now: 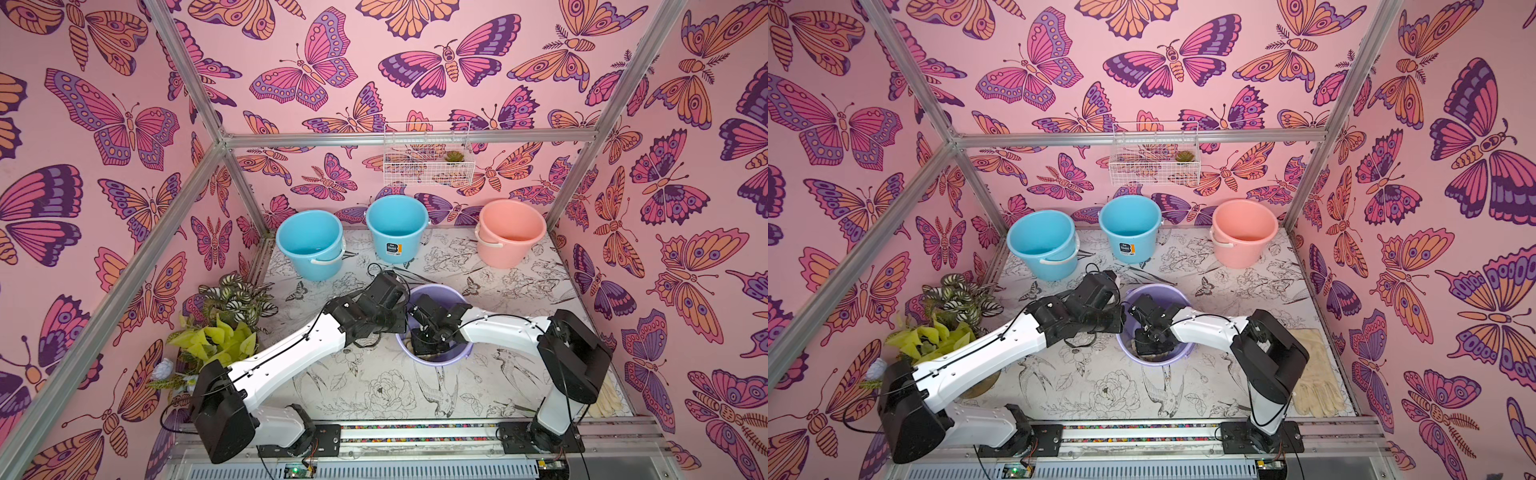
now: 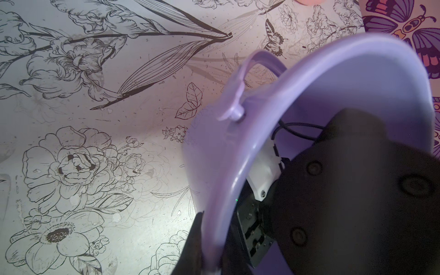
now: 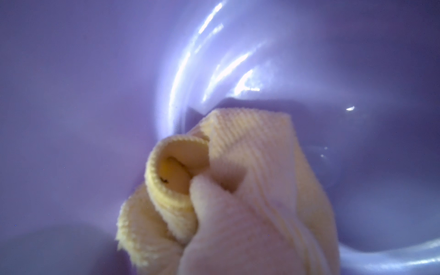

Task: Wipe the inside of the bucket with a cloth
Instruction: Wipe the dirt from the inside of the bucket.

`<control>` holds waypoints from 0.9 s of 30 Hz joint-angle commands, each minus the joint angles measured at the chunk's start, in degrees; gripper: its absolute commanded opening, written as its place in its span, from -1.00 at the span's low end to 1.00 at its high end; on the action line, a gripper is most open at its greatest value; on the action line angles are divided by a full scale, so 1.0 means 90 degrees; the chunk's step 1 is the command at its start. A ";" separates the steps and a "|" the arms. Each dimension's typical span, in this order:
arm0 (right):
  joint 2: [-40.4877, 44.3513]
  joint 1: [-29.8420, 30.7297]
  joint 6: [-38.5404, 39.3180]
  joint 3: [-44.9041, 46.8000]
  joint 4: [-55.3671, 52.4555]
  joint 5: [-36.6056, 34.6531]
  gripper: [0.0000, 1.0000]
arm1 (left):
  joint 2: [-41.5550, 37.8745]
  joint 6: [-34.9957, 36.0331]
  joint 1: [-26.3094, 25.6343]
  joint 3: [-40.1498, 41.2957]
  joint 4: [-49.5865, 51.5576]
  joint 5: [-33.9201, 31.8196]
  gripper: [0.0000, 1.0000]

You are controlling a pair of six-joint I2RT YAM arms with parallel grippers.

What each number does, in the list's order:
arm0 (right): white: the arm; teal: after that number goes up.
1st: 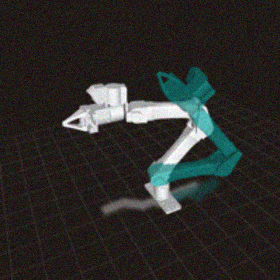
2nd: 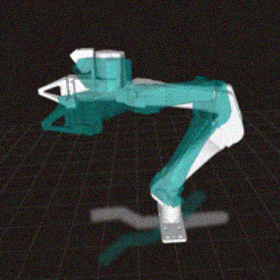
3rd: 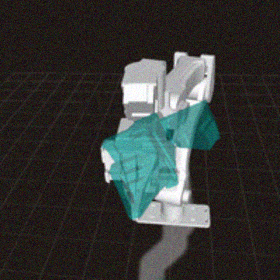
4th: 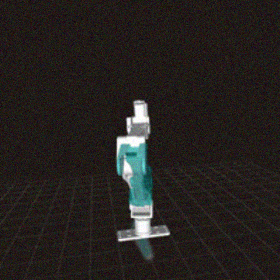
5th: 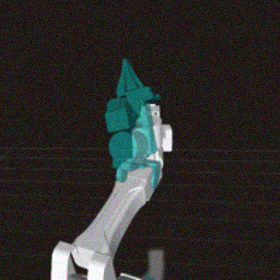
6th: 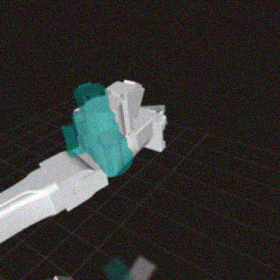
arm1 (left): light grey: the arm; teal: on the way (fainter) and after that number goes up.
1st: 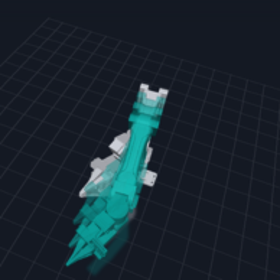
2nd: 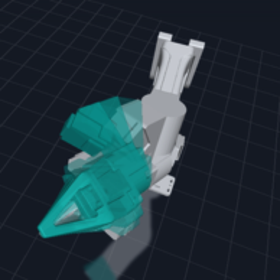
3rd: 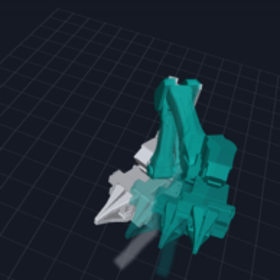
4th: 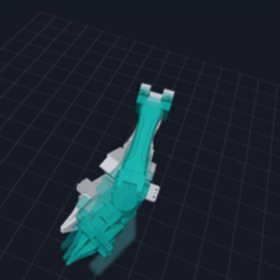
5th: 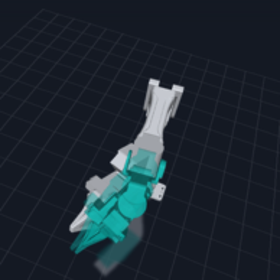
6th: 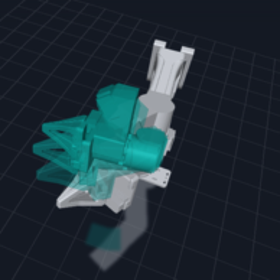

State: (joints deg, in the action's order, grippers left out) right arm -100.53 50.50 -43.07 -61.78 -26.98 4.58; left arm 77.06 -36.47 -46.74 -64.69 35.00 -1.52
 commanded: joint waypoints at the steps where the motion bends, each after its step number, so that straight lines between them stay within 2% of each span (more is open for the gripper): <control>1: -0.0379 -0.0045 0.0224 -0.0028 -0.0050 -0.0450 -1.00 | -0.0031 0.0167 -0.0080 -0.0078 -0.0065 0.0229 -1.00; 5: -0.0145 -0.0055 0.0264 -0.0108 -0.0307 -0.0415 -1.00 | -0.0017 0.0158 -0.0080 -0.0078 -0.0067 0.0218 -1.00; 9: 0.0479 -0.0055 0.0227 -0.0136 -0.0589 -0.0223 -1.00 | 0.0002 0.0161 -0.0080 -0.0069 -0.0069 0.0198 -1.00; 18: 0.1969 -0.0055 -0.0403 -0.0123 -0.0656 0.0667 -1.00 | 0.0109 0.0176 -0.0080 -0.0136 -0.0072 0.0208 -1.00; 23: 0.2485 -0.0103 -0.1136 0.0092 0.0004 0.1222 -1.00 | 0.0148 0.0183 -0.0080 -0.0181 -0.0083 0.0227 -1.00; 27: 0.2753 -0.0125 -0.1792 0.0306 0.0724 0.1312 -1.00 | 0.0177 0.0190 -0.0080 -0.0203 -0.0087 0.0264 -1.00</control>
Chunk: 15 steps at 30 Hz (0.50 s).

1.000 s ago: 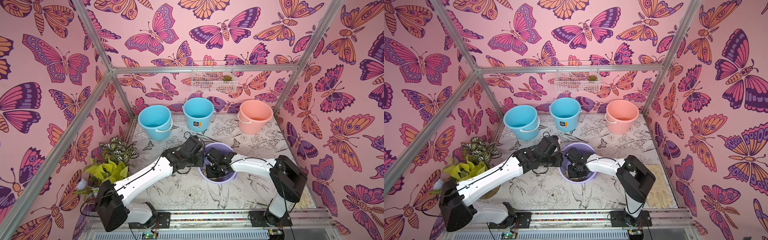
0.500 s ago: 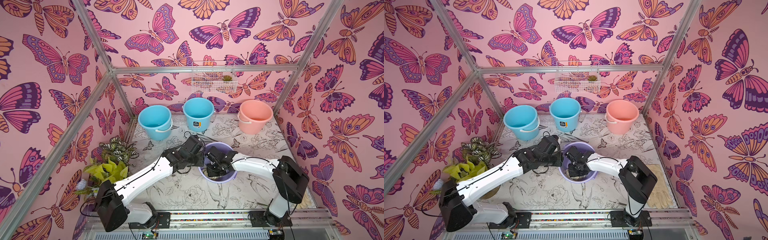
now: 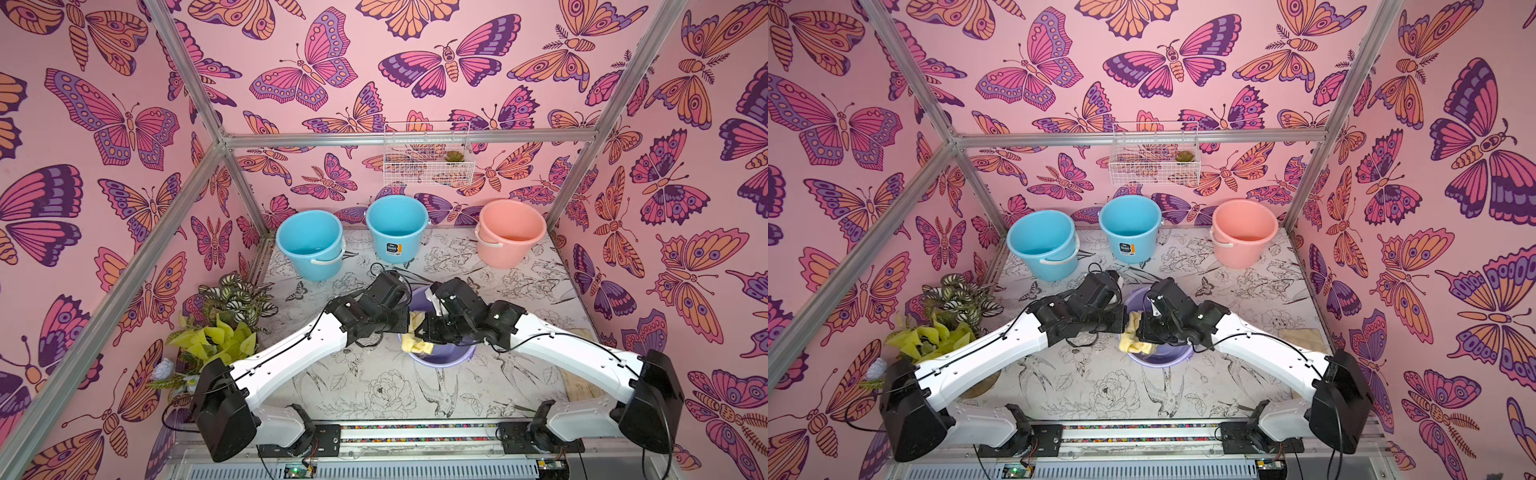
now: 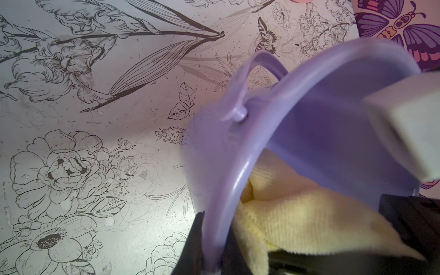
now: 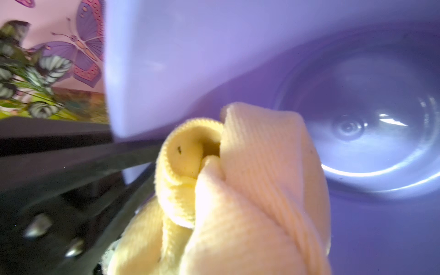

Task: Wipe the inside of the bucket with a cloth
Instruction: Wipe the dirt from the inside of the bucket.

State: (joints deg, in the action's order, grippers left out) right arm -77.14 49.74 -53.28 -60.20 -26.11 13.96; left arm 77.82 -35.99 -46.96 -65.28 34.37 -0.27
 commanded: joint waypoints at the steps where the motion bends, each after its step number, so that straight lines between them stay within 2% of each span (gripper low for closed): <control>1: 0.0180 -0.0047 -0.0793 0.0178 0.0763 0.0238 -1.00 | 0.0093 0.0140 -0.0056 -0.0140 -0.0015 0.0128 -1.00; 11: -0.0197 -0.0134 -0.2801 0.1135 0.2703 -0.0567 -1.00 | 0.0109 0.0158 -0.0056 -0.0172 -0.0012 0.0187 -1.00; 15: -0.0540 -0.0192 -0.3133 0.1051 0.2763 -0.0907 -1.00 | 0.0090 0.0148 -0.0056 -0.0160 -0.0010 0.0194 -1.00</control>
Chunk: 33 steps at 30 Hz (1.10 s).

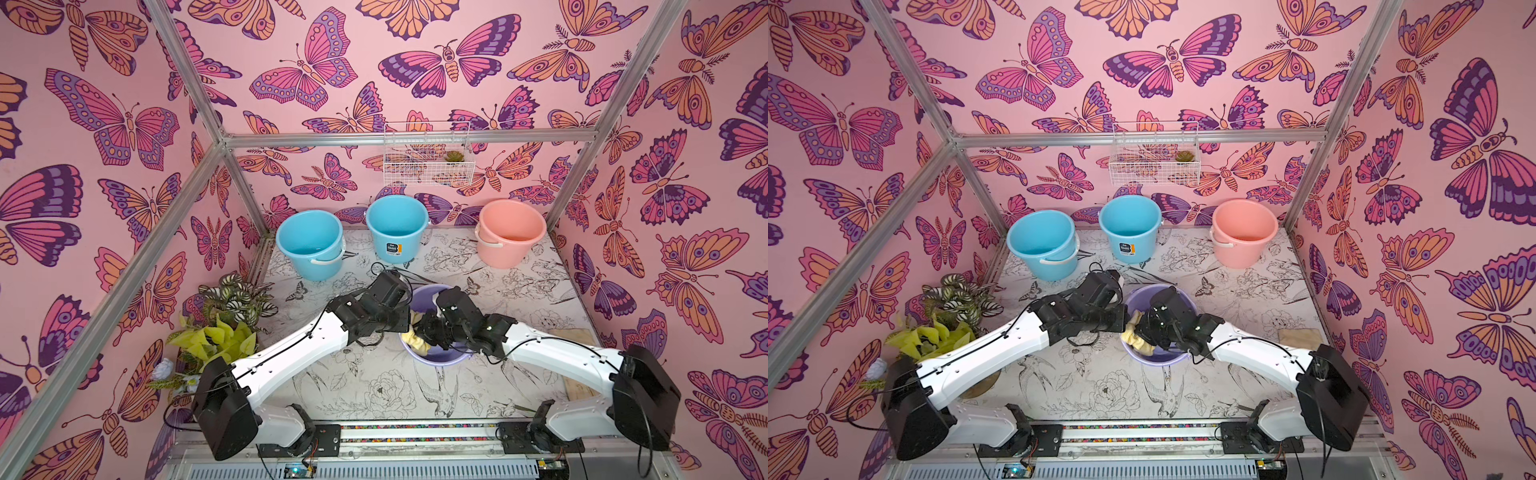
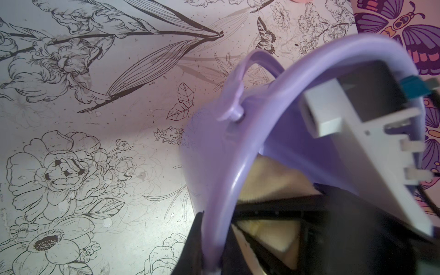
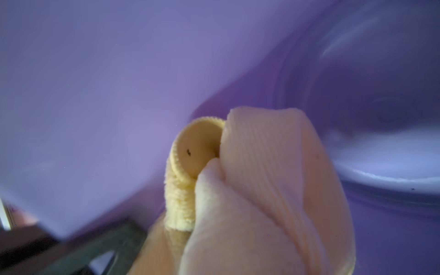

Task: Wipe the inside of the bucket with a cloth
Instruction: Wipe the dirt from the inside of the bucket.

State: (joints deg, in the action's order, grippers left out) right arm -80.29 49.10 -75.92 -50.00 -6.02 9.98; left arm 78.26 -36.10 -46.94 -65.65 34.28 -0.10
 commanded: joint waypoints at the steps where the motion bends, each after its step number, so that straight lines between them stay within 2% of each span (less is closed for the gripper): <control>1: -0.0272 -0.0133 -0.0666 -0.0106 0.0515 -0.0550 -1.00 | 0.0045 0.0156 -0.0058 -0.0118 -0.0005 0.0170 -1.00; 12: -0.1428 -0.0266 -0.1312 -0.0363 0.0064 -0.1531 -1.00 | 0.0017 0.0107 -0.0058 -0.0079 -0.0013 0.0206 -1.00; 23: -0.2502 -0.0415 -0.1330 -0.0314 0.0125 -0.1426 -1.00 | 0.0015 0.0115 -0.0058 -0.0079 -0.0023 0.0255 -1.00; 28: -0.2595 -0.0435 -0.1324 -0.0297 0.0007 -0.1384 -1.00 | 0.0003 0.0124 -0.0058 -0.0069 -0.0015 0.0255 -1.00; 33: -0.2152 -0.0446 -0.0916 -0.0425 -0.0339 -0.1164 -1.00 | 0.0026 0.0134 -0.0058 -0.0078 -0.0014 0.0235 -1.00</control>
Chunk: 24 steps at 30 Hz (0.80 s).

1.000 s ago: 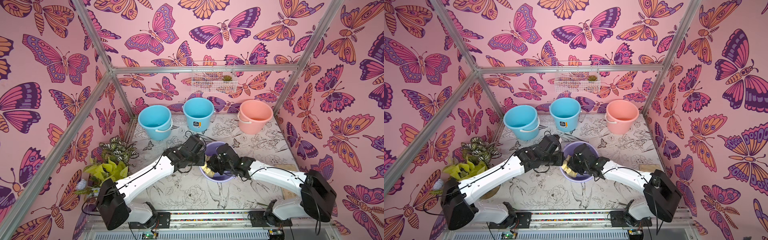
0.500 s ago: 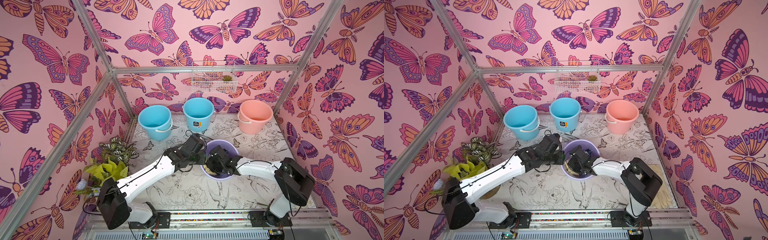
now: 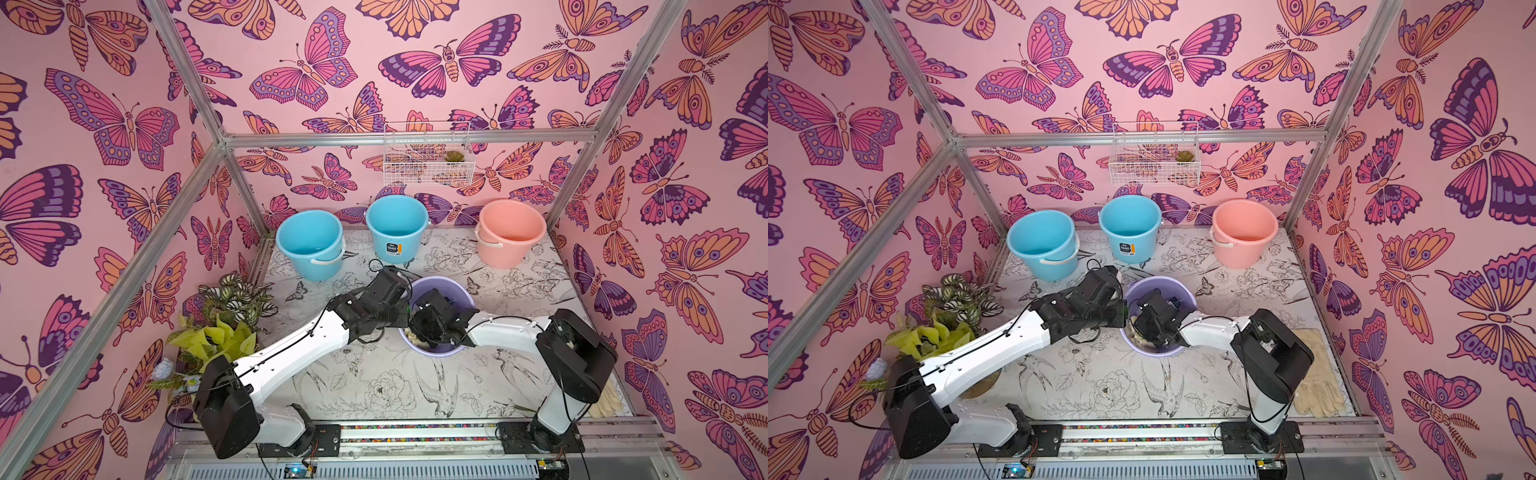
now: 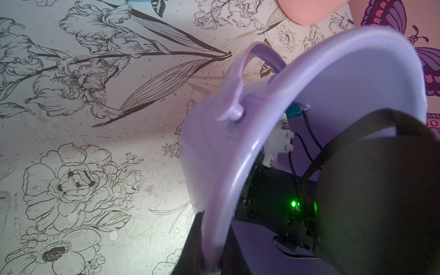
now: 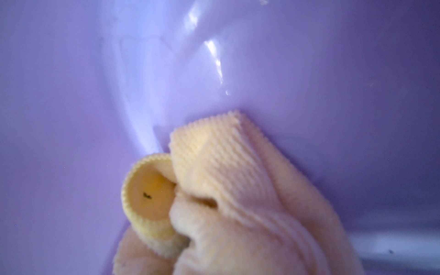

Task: Wipe the inside of the bucket with a cloth
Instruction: Wipe the dirt from the inside of the bucket.

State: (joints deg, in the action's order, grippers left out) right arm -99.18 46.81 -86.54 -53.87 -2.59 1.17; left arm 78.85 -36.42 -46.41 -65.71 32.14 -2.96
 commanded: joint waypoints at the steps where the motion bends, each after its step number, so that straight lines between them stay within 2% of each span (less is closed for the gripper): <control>1: 0.0100 -0.0176 0.0348 -0.0001 -0.0818 -0.0131 -1.00 | -0.0020 0.0177 -0.0116 -0.0072 0.0222 0.0559 -1.00; 8: 0.1381 -0.0140 0.0847 0.0161 -0.1267 0.0142 -1.00 | 0.0045 0.0120 -0.0116 -0.0128 0.0227 0.0544 -1.00; 14: 0.2279 -0.0132 0.1524 0.0364 -0.1155 0.0569 -1.00 | 0.0053 0.0137 -0.0116 -0.0123 0.0230 0.0537 -1.00; 18: 0.2534 -0.0129 0.2619 0.0082 -0.1416 0.0712 -1.00 | 0.0021 0.0131 -0.0116 -0.0101 0.0247 0.0524 -1.00; 24: 0.2737 -0.0132 0.5069 -0.0255 -0.1460 0.1070 -1.00 | 0.0023 0.0143 -0.0116 -0.0120 0.0262 0.0573 -1.00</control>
State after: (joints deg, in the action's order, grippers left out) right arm -76.25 46.48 -55.27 -52.64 -15.25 10.09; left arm 78.89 -36.42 -47.05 -66.41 31.83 0.40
